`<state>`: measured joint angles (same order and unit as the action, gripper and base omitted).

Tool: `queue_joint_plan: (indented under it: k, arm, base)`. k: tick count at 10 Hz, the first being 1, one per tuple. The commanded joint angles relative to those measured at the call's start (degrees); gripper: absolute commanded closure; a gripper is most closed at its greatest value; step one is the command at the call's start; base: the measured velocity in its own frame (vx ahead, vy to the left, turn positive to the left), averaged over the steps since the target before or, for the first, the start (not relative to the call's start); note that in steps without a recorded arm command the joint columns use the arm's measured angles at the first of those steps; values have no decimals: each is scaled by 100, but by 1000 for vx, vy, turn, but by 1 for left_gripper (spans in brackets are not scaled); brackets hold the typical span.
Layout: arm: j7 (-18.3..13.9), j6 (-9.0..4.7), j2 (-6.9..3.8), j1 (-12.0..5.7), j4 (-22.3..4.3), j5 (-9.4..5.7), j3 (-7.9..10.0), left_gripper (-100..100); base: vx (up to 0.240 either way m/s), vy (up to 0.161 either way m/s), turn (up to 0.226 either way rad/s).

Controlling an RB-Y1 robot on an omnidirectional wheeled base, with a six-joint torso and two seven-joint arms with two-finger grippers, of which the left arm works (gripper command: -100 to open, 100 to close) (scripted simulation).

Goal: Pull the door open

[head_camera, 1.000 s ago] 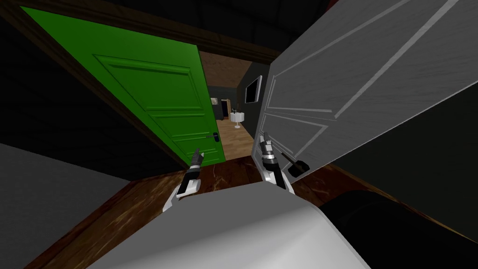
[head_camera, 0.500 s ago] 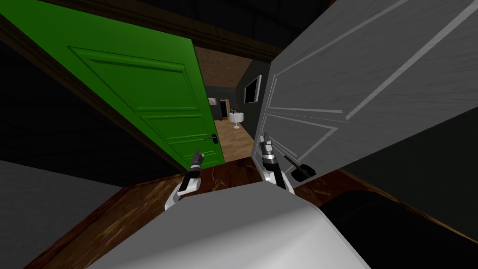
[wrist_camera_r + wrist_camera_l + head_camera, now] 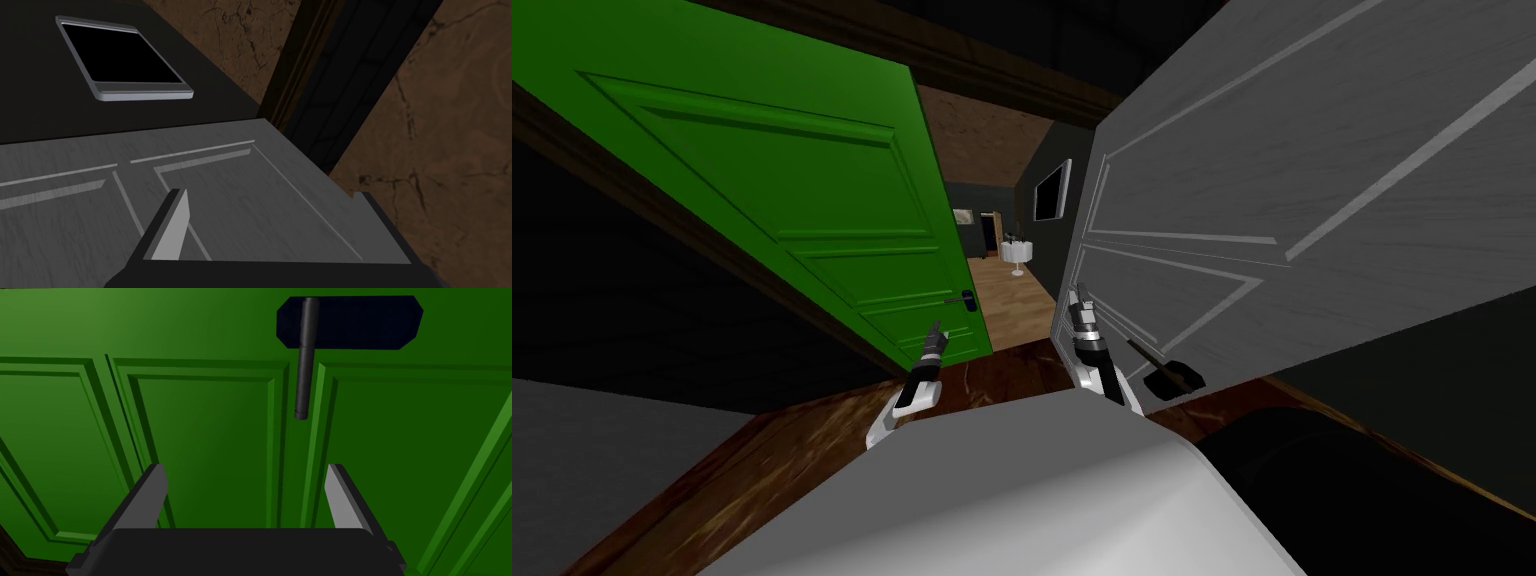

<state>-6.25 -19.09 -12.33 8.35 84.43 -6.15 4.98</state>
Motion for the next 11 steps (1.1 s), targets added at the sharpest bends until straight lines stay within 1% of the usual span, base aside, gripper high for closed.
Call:
queue_joint_plan:
  k: [1, 2, 3, 4, 5, 8, 9, 10, 11]
  arm:
    - [-18, 18, -25, -82, -166, -13, 19, -100]
    - [-40, 43, -55, -156, -326, -28, 39, -100]
    - [-52, 56, -70, -193, -406, -36, 49, -100]
    - [-72, 78, -95, -259, -547, -49, 67, -100]
    - [-81, 88, -107, -288, -610, -55, 75, -100]
    - [-131, 145, -172, -455, -968, -89, 120, -100]
    - [-144, 159, -189, -497, -1059, -97, 131, -100]
    - [-144, 153, -196, -481, -998, -97, 125, -100]
    - [-243, 83, -349, -471, -1148, -164, 228, -100]
  base:
    - [96, 15, -31]
    - [126, 31, -48]
    - [119, 26, -40]
    - [146, 12, -41]
    - [139, -6, -36]
    - [162, 30, -39]
    - [206, 62, -36]
    - [91, 27, -8]
    - [147, -18, -164]
